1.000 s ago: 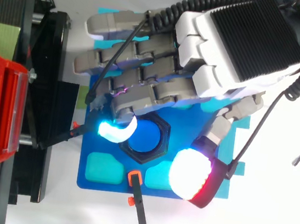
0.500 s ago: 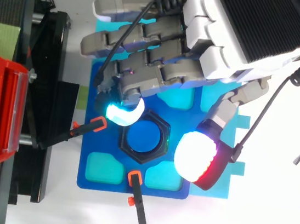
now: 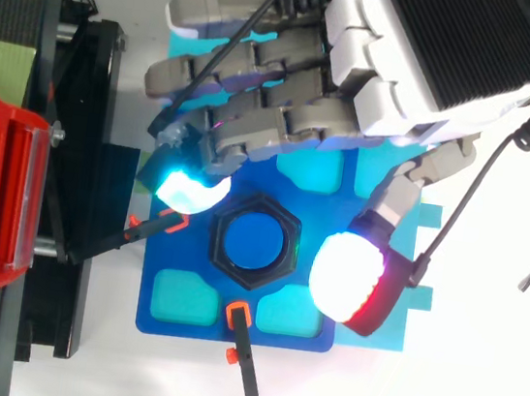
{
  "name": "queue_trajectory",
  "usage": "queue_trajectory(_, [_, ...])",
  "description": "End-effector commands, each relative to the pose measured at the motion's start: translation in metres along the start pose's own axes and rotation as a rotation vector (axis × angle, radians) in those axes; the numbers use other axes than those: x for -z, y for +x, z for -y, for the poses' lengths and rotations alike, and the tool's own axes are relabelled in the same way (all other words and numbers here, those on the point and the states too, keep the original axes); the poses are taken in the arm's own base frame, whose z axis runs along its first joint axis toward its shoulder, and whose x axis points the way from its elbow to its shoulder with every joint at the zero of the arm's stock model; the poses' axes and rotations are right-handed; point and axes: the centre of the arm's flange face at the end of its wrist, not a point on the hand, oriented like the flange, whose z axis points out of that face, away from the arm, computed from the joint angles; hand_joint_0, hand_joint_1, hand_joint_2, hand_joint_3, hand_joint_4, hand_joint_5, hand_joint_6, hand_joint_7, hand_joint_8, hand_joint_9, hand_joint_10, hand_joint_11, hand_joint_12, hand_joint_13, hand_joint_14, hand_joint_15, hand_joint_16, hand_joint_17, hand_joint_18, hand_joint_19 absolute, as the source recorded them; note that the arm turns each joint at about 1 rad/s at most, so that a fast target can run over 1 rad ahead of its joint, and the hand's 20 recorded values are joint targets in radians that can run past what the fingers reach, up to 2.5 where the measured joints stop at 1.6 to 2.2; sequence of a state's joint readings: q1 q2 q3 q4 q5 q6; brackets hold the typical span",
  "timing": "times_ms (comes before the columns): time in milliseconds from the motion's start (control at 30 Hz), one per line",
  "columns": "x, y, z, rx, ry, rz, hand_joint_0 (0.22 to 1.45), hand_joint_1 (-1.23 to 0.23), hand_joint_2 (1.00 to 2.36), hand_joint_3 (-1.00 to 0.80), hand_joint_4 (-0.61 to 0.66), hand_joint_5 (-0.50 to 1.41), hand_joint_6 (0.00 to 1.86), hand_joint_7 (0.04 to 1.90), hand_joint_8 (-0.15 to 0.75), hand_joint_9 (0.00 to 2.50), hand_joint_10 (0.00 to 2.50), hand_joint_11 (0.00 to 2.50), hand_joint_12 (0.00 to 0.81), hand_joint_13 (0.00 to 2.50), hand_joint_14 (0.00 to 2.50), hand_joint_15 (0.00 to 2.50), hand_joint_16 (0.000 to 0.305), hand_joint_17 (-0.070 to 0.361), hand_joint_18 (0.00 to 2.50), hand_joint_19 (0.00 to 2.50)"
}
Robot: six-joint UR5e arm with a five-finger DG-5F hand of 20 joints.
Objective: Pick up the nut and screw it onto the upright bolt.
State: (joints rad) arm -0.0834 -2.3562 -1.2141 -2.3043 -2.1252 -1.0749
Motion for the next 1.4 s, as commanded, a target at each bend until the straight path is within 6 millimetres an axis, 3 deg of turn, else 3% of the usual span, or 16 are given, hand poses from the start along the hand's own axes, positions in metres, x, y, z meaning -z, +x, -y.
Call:
queue_trajectory(0, [-0.005,0.003,-0.005,-0.002,-0.007,-0.001,0.47,-0.16,1.00,-0.50,0.28,-0.12,0.50,0.81,0.262,0.62,0.00,0.00,0.307,0.44,0.00,0.00,0.032,0.073,0.11,0.00])
queue_trajectory(300, [-0.007,0.021,-0.011,-0.019,-0.010,-0.022,0.47,-0.15,1.00,-0.50,0.28,-0.12,0.50,0.79,0.263,0.61,0.00,0.00,0.310,0.42,0.00,0.00,0.034,0.076,0.09,0.00])
queue_trajectory(500, [-0.007,0.022,-0.012,-0.027,-0.005,-0.025,0.47,-0.15,1.00,-0.50,0.29,-0.12,0.50,0.85,0.267,0.61,0.00,0.00,0.314,0.42,0.00,0.00,0.034,0.077,0.09,0.00])
queue_trajectory(767, [-0.006,0.022,-0.011,-0.028,-0.003,-0.026,0.47,-0.15,1.00,-0.50,0.27,-0.11,0.50,1.11,0.282,0.63,0.00,0.00,0.309,0.44,0.00,0.00,0.031,0.070,0.11,0.00])
queue_trajectory(1200, [0.009,0.011,0.007,-0.007,0.015,-0.012,0.48,-0.17,1.00,-0.50,0.23,-0.06,0.50,1.55,0.303,0.68,0.00,0.00,0.282,0.48,0.00,0.00,0.026,0.059,0.16,0.00])
queue_trajectory(1367, [0.015,0.007,0.013,0.002,0.018,-0.011,0.49,-0.19,1.00,-0.50,0.22,-0.04,0.65,1.27,0.308,0.77,0.00,0.00,0.264,0.55,0.00,0.00,0.023,0.053,0.24,0.00])
